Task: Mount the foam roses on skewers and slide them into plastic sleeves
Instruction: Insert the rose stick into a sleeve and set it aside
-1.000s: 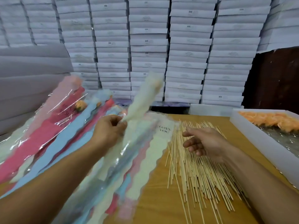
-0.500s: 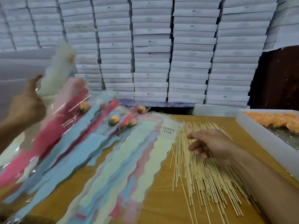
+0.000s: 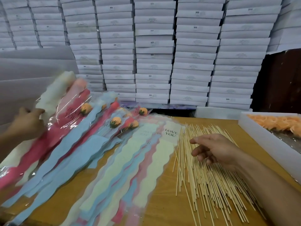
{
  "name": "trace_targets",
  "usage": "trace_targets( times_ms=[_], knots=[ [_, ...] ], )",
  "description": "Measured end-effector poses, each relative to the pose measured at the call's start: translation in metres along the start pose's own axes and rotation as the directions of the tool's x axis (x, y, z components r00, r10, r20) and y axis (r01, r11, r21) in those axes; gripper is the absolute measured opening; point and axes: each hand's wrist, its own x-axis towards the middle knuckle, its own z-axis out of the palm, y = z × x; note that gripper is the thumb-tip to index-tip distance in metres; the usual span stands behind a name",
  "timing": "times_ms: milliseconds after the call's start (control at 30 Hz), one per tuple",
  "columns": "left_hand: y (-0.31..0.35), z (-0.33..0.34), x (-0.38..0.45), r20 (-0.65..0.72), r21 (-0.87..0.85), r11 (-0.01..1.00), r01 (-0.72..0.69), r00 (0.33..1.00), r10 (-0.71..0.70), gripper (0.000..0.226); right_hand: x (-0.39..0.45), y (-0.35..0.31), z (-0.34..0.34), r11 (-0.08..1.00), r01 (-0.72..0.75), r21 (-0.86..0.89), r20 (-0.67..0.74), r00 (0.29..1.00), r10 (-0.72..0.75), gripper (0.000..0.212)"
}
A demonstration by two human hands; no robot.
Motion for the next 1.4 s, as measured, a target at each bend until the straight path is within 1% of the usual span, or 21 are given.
trace_targets(
  times_ms=[33,67,133,167,200,267,333,400,433,500,633,700,833,967,1100,1200,1233,1300,1367,1400],
  knots=[
    [-0.004,0.007,0.000,0.045,0.027,1.000,0.010,0.999,-0.012,0.021,0.000,0.000,0.000,1.000,-0.001,0.000,0.002,1.000,0.001,0.022],
    [-0.006,0.013,-0.001,0.071,0.016,1.000,0.007,0.997,-0.008,0.023,0.000,0.000,0.000,1.000,-0.003,0.002,0.002,1.000,0.003,0.022],
    [-0.007,0.020,-0.007,0.081,-0.065,0.998,-0.002,0.997,0.008,0.049,0.001,0.001,0.000,1.000,-0.008,0.005,0.004,1.000,0.008,0.022],
    [-0.004,0.020,-0.010,0.084,-0.091,0.996,0.012,0.996,-0.004,0.057,0.001,0.001,0.000,1.000,-0.011,0.006,0.007,1.000,0.010,0.022],
    [0.001,0.019,-0.016,0.099,-0.099,0.994,0.035,0.995,-0.025,0.061,0.001,0.001,0.000,1.000,-0.013,0.006,0.010,1.000,0.012,0.022],
    [0.014,0.012,-0.029,0.132,-0.095,0.992,0.082,0.989,-0.069,0.061,0.001,0.001,0.000,1.000,-0.015,0.004,0.014,1.000,0.015,0.022],
    [0.024,0.008,-0.038,0.179,-0.098,0.994,0.056,0.983,-0.038,0.063,0.001,0.000,0.000,1.000,-0.015,0.002,0.013,1.000,0.015,0.021],
    [0.028,0.006,-0.041,0.228,-0.099,0.994,0.043,0.973,-0.019,0.059,0.000,0.000,0.000,1.000,-0.014,0.001,0.010,1.000,0.014,0.021],
    [0.027,0.006,-0.041,0.229,-0.092,0.995,0.038,0.973,-0.016,0.057,0.000,0.000,0.000,1.000,-0.015,0.001,0.010,1.000,0.015,0.021],
    [0.025,0.006,-0.040,0.196,-0.106,0.993,0.041,0.980,-0.019,0.060,0.000,0.000,0.000,1.000,-0.013,0.001,0.008,1.000,0.013,0.021],
    [0.015,0.011,-0.035,0.123,-0.188,0.982,0.013,0.992,0.010,0.080,0.000,0.000,0.000,1.000,-0.016,0.011,0.008,1.000,0.016,0.022],
    [0.010,0.014,-0.033,0.143,-0.170,0.985,0.010,0.990,0.014,0.088,-0.001,0.000,0.001,1.000,-0.015,0.007,0.011,1.000,0.014,0.022],
    [0.004,0.021,-0.033,0.166,-0.154,0.987,0.047,0.986,-0.021,0.091,0.000,0.000,0.000,1.000,-0.011,0.005,0.013,1.000,0.011,0.022],
    [0.023,0.013,-0.042,0.276,-0.129,0.992,-0.012,0.960,0.048,0.101,0.000,0.000,0.001,1.000,-0.012,-0.001,0.016,1.000,0.012,0.021],
    [0.043,0.008,-0.057,0.357,-0.194,0.980,-0.040,0.928,0.108,0.093,-0.001,0.000,0.000,1.000,-0.019,0.000,0.016,1.000,0.019,0.021],
    [0.049,0.003,-0.055,0.359,-0.205,0.978,-0.046,0.926,0.118,0.100,-0.001,0.000,0.000,1.000,-0.020,0.003,0.015,1.000,0.020,0.021],
    [0.049,0.001,-0.052,0.347,-0.177,0.983,-0.046,0.932,0.106,0.099,-0.001,0.000,-0.001,1.000,-0.020,0.007,0.013,1.000,0.020,0.021],
    [0.045,-0.004,-0.046,0.296,-0.128,0.991,-0.032,0.953,0.069,0.085,-0.001,-0.001,-0.002,1.000,-0.019,0.022,0.004,1.000,0.019,0.021],
    [0.035,-0.004,-0.038,0.208,-0.146,0.989,-0.007,0.977,0.038,0.069,-0.001,-0.001,-0.004,0.999,-0.014,0.031,-0.009,1.000,0.015,0.020],
    [0.029,-0.003,-0.033,0.160,-0.163,0.987,0.001,0.987,0.025,0.068,0.000,-0.001,-0.004,0.999,-0.011,0.030,-0.016,1.000,0.012,0.020]
  ],
)
